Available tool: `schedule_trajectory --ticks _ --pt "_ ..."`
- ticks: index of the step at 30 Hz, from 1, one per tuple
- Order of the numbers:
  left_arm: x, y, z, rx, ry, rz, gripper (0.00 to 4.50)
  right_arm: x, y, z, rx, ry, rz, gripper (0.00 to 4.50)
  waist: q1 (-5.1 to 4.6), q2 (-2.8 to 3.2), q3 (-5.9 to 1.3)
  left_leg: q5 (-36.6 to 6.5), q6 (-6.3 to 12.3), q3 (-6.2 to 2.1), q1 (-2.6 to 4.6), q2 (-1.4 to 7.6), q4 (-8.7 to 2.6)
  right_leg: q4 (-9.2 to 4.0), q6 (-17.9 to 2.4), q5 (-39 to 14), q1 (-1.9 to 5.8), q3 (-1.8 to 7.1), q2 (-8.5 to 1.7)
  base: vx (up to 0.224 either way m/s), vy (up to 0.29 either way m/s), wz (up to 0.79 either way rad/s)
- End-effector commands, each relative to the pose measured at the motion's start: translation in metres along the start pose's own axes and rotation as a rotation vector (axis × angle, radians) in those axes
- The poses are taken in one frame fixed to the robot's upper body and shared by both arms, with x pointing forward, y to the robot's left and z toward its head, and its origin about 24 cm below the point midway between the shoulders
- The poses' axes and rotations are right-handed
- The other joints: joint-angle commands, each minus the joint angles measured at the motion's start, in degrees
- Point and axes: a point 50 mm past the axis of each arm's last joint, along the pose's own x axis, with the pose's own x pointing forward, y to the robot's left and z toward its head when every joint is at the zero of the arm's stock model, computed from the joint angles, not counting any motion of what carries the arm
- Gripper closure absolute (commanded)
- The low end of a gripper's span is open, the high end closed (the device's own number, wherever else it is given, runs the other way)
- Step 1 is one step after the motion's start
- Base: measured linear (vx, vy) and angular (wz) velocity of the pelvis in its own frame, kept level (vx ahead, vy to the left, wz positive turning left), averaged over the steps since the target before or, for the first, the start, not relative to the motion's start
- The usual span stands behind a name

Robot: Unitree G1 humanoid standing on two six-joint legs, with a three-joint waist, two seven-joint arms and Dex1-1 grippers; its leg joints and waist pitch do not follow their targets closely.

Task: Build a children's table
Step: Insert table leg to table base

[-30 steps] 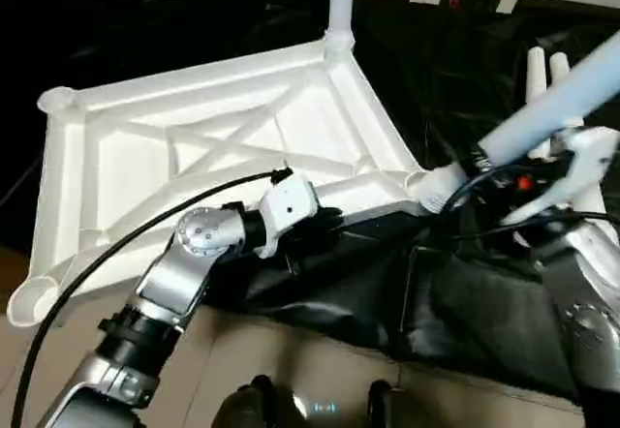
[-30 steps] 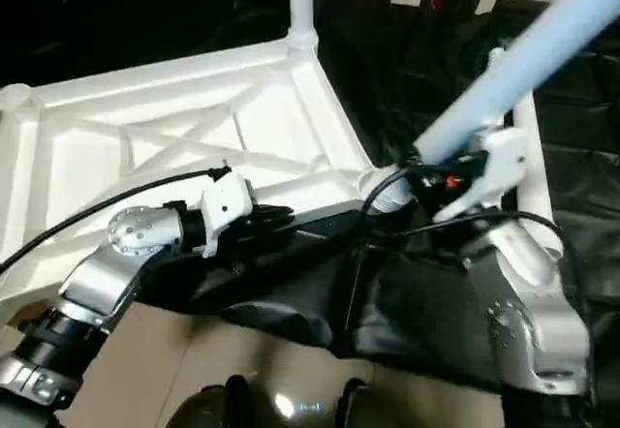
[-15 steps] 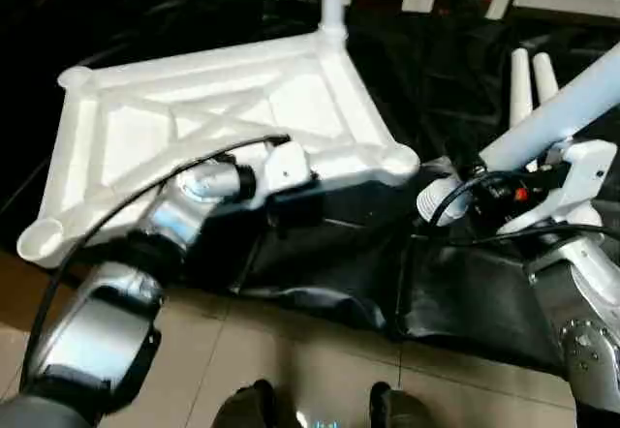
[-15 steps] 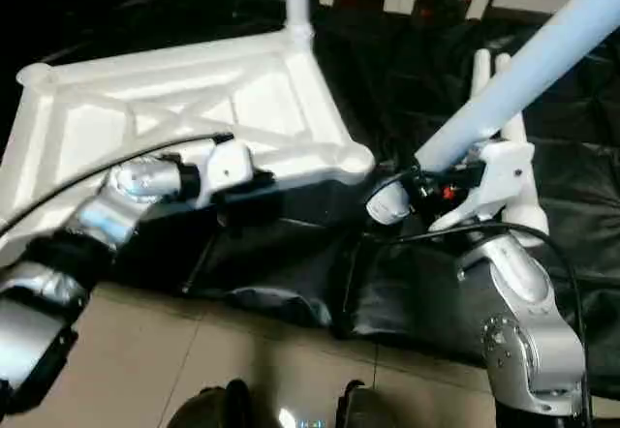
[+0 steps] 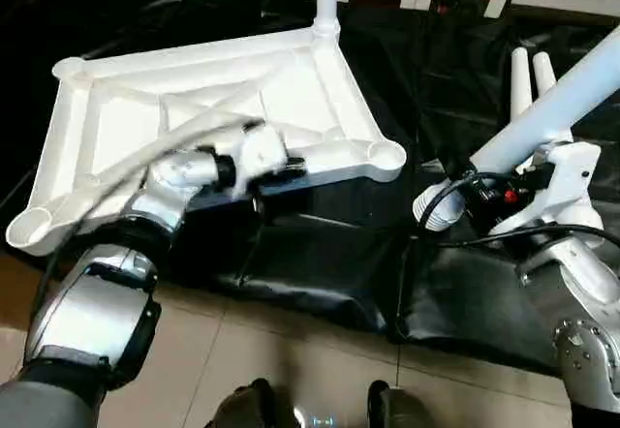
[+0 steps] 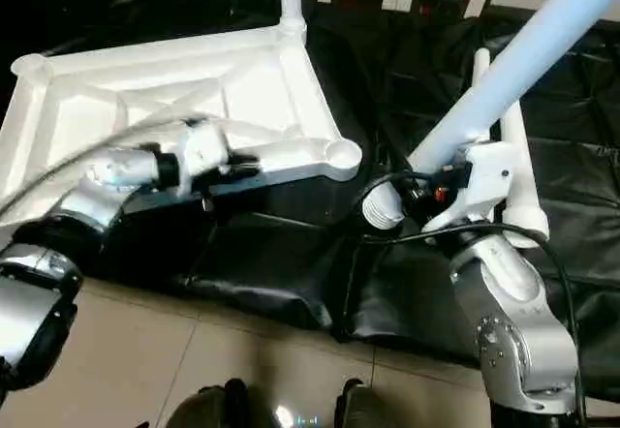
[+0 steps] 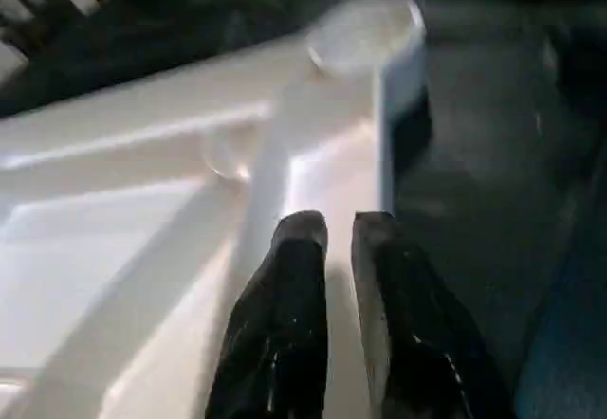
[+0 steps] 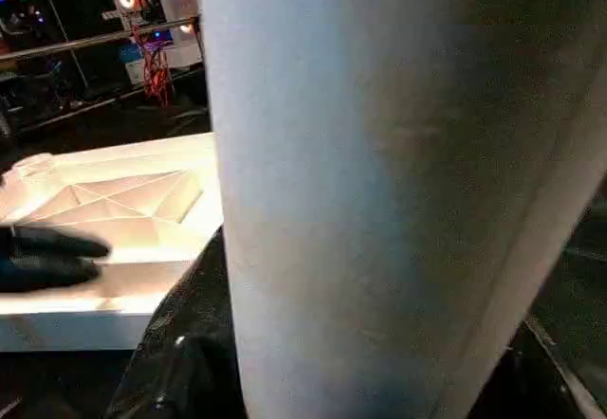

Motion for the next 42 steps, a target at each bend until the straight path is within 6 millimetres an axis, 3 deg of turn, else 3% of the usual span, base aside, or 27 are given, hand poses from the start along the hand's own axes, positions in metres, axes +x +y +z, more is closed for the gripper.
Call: schedule_trajectory --ticks 1,4,5,7,10,11,12,13,15,17,19,21,23,24,25,26,27,28,29,30,31,32,34,36,37,39,42 --pt "-0.003 0.007 0.008 -0.032 -0.065 0.029 3.45 0.0 0.002 0.0 0.005 0.002 0.002 2.72 0.33 -1.48 -5.73 -4.3 8.43 -0.26 2.29 1.06 -2.55 -1.67 -17.8 3.0 3.55 0.85 -1.69 0.0 0.0 0.0" --pt "-0.007 0.017 0.013 -0.119 -0.14 0.137 3.1 0.001 0.004 0.002 0.01 -0.004 0.003 2.72 0.49 -1.3 -5.68 -5.9 7.63 -0.15 2.38 1.11 -2.51 -1.74 -17.9 0.9 3.38 0.88 -1.68 0.0 0.0 0.0" --pt "-0.011 0.025 0.015 -0.181 -0.161 0.212 3.07 0.001 0.005 0.002 0.006 0.0 0.002 2.72 0.69 -0.78 -5.78 -6.6 6.93 -0.26 2.38 1.09 -2.46 -1.65 -17.9 -0.2 3.48 0.87 -1.78 0.0 0.0 0.0" --pt "-0.015 0.029 0.015 -0.214 -0.159 0.272 3.07 0.001 0.005 0.002 -0.001 0.008 -0.002 2.72 0.67 -0.98 -5.72 -7.2 6.41 -0.29 2.51 1.14 -2.45 -1.69 -18.0 -0.6 3.36 0.81 -1.6 0.0 0.0 0.0" --pt "-0.046 0.037 0.0 -0.457 -0.111 0.651 3.07 -0.002 0.011 0.004 0.003 0.049 -0.038 2.72 0.62 -0.93 -5.71 -7.2 5.16 -0.63 2.07 1.4 -2.53 -1.34 -17.7 -0.4 3.99 0.78 -1.61 0.0 0.0 0.0" --pt "-0.046 0.037 0.0 -0.459 -0.111 0.653 3.07 -0.002 0.011 0.004 0.003 0.049 -0.038 2.72 0.48 -1.0 -5.75 -6.4 5.3 -0.69 1.91 1.34 -2.5 -1.27 -17.7 0.3 4.12 0.77 -1.58 0.0 0.0 0.0" --pt "-0.051 0.03 -0.001 -0.504 -0.134 0.703 3.07 -0.002 0.013 0.005 0.0 0.057 -0.037 2.72 0.26 -1.14 -5.79 -6.1 5.75 -0.55 1.94 1.22 -2.38 -1.43 -17.4 -0.4 3.97 0.77 -1.55 0.0 0.0 0.0" --pt "-0.057 0.017 -0.004 -0.54 -0.119 0.778 3.07 -0.003 0.015 0.008 -0.037 0.051 -0.043 2.72 -0.05 -2.04 -5.6 -6.0 5.99 -0.46 1.79 1.41 -2.52 -1.56 -17.4 -0.5 4.01 0.79 -1.52 0.0 0.0 0.0" --pt "-0.067 -0.009 -0.004 -0.56 -0.127 0.883 3.07 -0.004 0.019 0.009 -0.076 0.059 -0.037 2.72 -0.18 -2.01 -5.22 -7.2 6.87 -0.36 1.87 1.64 -2.65 -2.57 -15.6 -5.4 3.49 0.69 -1.48 0.0 0.0 0.0" --pt "-0.069 -0.035 0.002 -0.47 -0.15 0.875 3.07 -0.006 0.026 0.007 -0.077 0.079 -0.012 2.72 -0.15 -2.13 -4.74 -10.0 6.01 -0.43 2.12 1.72 -3.03 -3.41 -12.9 -11.0 2.89 0.68 -1.24 0.0 0.0 0.0" --pt "-0.069 -0.058 0.012 -0.387 -0.166 0.885 3.07 -0.006 0.034 0.007 -0.109 0.051 0.022 2.72 -0.12 -2.23 -4.33 -13.5 3.54 -0.74 2.28 2.21 -3.71 -3.88 -9.5 -13.5 2.39 0.6 -1.09 0.0 0.0 0.0" --pt "-0.068 -0.061 0.015 -0.41 -0.185 0.898 3.07 -0.005 0.033 0.006 -0.114 0.051 0.003 2.72 0.1 -2.25 -4.15 -17.1 1.32 -0.55 3.2 2.15 -3.8 -4.15 -7.8 -15.1 1.53 0.84 -0.78 0.0 0.0 0.0" --pt "-0.062 -0.071 0.022 -0.475 -0.205 0.908 3.07 -0.002 0.029 0.0 -0.119 0.041 -0.034 2.72 0.17 -2.97 -3.55 -24.0 -1.14 -0.8 3.56 1.98 -4.34 -4.52 -5.6 -21.3 1.59 0.83 -0.92 0.0 0.0 0.0" --pt "-0.059 -0.074 0.025 -0.496 -0.202 0.903 3.07 -0.001 0.028 -0.002 -0.108 0.046 -0.034 2.72 0.09 -3.03 -3.21 -30.4 -2.46 -1.18 4.36 1.75 -4.65 -4.93 -3.6 -28.0 1.73 0.4 -0.87 0.0 0.0 0.0" --pt "-0.055 -0.076 0.028 -0.497 -0.155 0.905 3.07 -0.001 0.025 -0.009 -0.082 0.08 -0.05 2.72 -0.16 -2.95 -2.68 -34.7 -2.65 -1.51 5.29 1.45 -4.89 -5.73 -2.0 -32.7 1.67 -0.23 -0.39 0.0 0.0 0.0" --pt "-0.055 -0.076 0.028 -0.497 -0.155 0.905 3.07 -0.001 0.025 -0.009 -0.082 0.08 -0.05 2.72 -0.16 -2.95 -2.68 -34.7 -2.65 -1.51 5.29 1.45 -4.89 -5.73 -2.0 -32.7 1.67 -0.23 -0.39 0.0 0.0 0.0" --pt "-0.053 -0.077 0.029 -0.506 -0.143 0.901 3.07 -0.001 0.026 -0.011 -0.067 0.083 -0.039 2.72 -0.69 -2.9 -2.05 -38.9 -2.44 -1.49 6.99 0.83 -4.75 -7.2 -1.0 -37.8 1.43 -1.22 0.45 0.0 0.0 0.0" --pt "-0.05 -0.078 0.03 -0.51 -0.137 0.893 3.07 -0.001 0.027 -0.012 -0.055 0.084 -0.023 2.72 -1.06 -2.57 -1.86 -40.3 -2.16 -1.87 7.44 0.61 -4.91 -7.37 -0.8 -38.7 2.14 -1.91 0.78 0.0 0.0 0.0" --pt "-0.049 -0.078 0.03 -0.507 -0.137 0.889 3.07 -0.002 0.027 -0.013 -0.054 0.086 -0.016 2.72 -1.35 -2.75 -1.82 -39.6 -1.91 -1.93 7.23 0.6 -5.1 -7.55 -0.9 -37.8 2.58 -1.96 0.69 0.0 0.0 0.0" --pt "-0.047 -0.078 0.032 -0.499 -0.138 0.882 3.07 -0.002 0.028 -0.015 -0.053 0.093 -0.008 2.72 -1.56 -2.95 -2.1 -36.1 -1.17 -2.14 5.65 0.42 -5.44 -7.11 -0.7 -35.4 4.35 -1.72 0.03 0.065 0.022 -0.2" --pt "-0.046 -0.079 0.033 -0.495 -0.138 0.88 3.07 -0.001 0.028 -0.016 -0.054 0.097 -0.006 2.72 -1.24 -2.76 -2.66 -31.0 -0.17 -1.95 4.75 0.24 -5.58 -6.84 -0.9 -32.7 5.51 -1.13 -0.6 0.076 0.028 -0.21" --pt "-0.045 -0.078 0.032 -0.501 -0.132 0.89 3.07 0.0 0.028 -0.017 -0.048 0.101 -0.002 2.72 -1.46 -1.83 -3.39 -29.3 -1.39 -0.96 7.57 0.92 -5.15 -6.72 -2.9 -28.6 4.16 -0.17 0.28 0.076 0.028 -0.21" --pt "-0.045 -0.078 0.031 -0.504 -0.123 0.898 3.07 0.0 0.028 -0.017 -0.044 0.104 -0.001 2.72 -1.54 -2.84 -3.14 -28.0 -2.38 -0.4 8.14 1.22 -5.48 -5.09 -7.5 -19.0 4.16 -0.12 1.26 0.084 0.006 -0.22" --pt "-0.045 -0.08 0.031 -0.512 -0.108 0.901 3.07 0.001 0.027 -0.017 -0.044 0.101 0.004 2.72 -1.21 -3.41 -3.31 -26.8 -1.5 1.02 8.15 0.35 -4.93 -4.39 -10.9 -16.2 5.07 0.98 1.44 0.108 -0.005 -0.28" --pt "-0.045 -0.081 0.031 -0.516 -0.101 0.898 3.07 0.001 0.026 -0.018 -0.045 0.103 0.005 2.72 -0.7 -3.49 -3.94 -21.3 2.37 0.61 5.17 -0.78 -4.46 -4.33 -11.3 -13.6 7.6 1.4 0.44 0.088 0.007 -0.18" --pt "-0.045 -0.081 0.031 -0.516 -0.098 0.898 3.07 0.001 0.025 -0.018 -0.048 0.104 0.005 2.72 -0.65 -3.15 -4.94 -13.2 6.6 0.55 4.53 -1.51 -3.63 -3.34 -13.8 -5.7 9.2 1.77 0.66 0.088 0.005 -0.12" --pt "-0.044 -0.081 0.033 -0.5 -0.101 0.889 3.07 0.001 0.024 -0.018 -0.046 0.107 0.015 2.72 -0.53 -2.92 -5.58 -5.4 11.81 0.31 5.11 -2.35 -2.66 -1.29 -17.6 9.2 10.2 1.9 2.28 0.131 -0.019 0.0"
